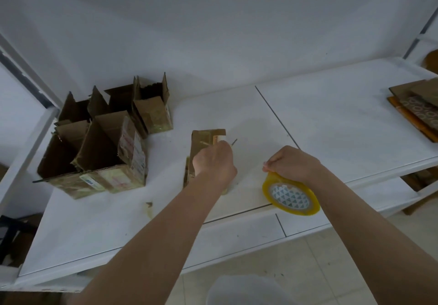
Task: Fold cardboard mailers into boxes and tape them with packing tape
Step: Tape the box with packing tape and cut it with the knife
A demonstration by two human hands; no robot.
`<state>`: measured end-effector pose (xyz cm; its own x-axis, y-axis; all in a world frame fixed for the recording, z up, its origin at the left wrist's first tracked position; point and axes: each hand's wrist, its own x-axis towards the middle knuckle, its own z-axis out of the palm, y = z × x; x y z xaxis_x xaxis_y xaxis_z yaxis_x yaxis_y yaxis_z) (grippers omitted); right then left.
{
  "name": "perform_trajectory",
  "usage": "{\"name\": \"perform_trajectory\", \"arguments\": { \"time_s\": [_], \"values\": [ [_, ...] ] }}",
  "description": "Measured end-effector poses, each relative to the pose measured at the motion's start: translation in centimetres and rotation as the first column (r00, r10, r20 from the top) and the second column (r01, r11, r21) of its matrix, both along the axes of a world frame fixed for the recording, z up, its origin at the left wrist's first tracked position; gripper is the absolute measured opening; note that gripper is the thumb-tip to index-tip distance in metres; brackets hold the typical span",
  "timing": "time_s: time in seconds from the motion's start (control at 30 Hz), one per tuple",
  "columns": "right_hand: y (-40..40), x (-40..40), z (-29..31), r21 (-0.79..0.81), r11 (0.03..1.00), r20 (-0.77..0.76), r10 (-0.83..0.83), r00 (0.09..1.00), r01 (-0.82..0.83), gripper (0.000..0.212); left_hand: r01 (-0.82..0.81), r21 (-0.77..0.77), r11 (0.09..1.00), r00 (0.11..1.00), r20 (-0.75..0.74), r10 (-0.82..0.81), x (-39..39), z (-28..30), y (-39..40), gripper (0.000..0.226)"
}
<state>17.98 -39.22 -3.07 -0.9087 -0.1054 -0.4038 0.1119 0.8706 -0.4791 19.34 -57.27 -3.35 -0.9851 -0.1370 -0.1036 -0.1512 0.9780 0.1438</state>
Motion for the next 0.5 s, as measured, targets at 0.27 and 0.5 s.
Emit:
{"name": "perform_trajectory", "arguments": {
  "time_s": [0.27,0.5],
  "values": [
    [-0.6,0.1,-0.2,0.071,0.997,-0.039,0.038,0.999,-0.035,0.028,-0.131,-0.018,0.991,0.99,-0.055,0.13,-0.8,1.4,-0.5,0.065],
    [1.1,-0.7,1.0,-0.122,0.991,-0.022,-0.064,0.998,0.061,0.026,0.259,0.031,0.965,0.964,0.049,-0.26,0.5,3.8,-4.5,0.056]
  ]
}}
